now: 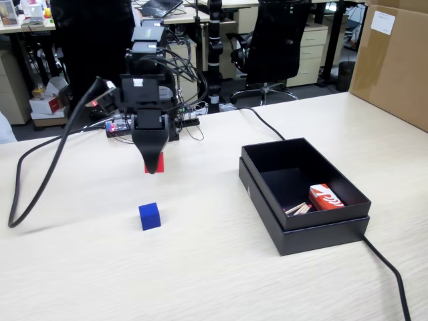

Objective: Put the red cube on top of the blue cube

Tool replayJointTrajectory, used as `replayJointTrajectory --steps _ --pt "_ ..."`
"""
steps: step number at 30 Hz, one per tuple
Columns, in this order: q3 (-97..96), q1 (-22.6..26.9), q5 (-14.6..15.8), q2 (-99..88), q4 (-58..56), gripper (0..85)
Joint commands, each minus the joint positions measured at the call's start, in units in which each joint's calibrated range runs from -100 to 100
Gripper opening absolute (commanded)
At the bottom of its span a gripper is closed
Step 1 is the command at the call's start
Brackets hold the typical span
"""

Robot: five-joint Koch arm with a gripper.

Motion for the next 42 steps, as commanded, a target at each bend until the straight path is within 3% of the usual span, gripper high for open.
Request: replayJointTrajectory --steps 1,8,18,42 --pt "1.95 -0.78 -1.61 -2.02 0.69 0.8" --pt "0.68 -1.86 -3.57 3.03 8.2 0.8" --pt "1.04 -1.42 -3.96 12.67 13.99 0.8" --pt "-1.68 -1.42 -3.57 14.85 15.37 0.8"
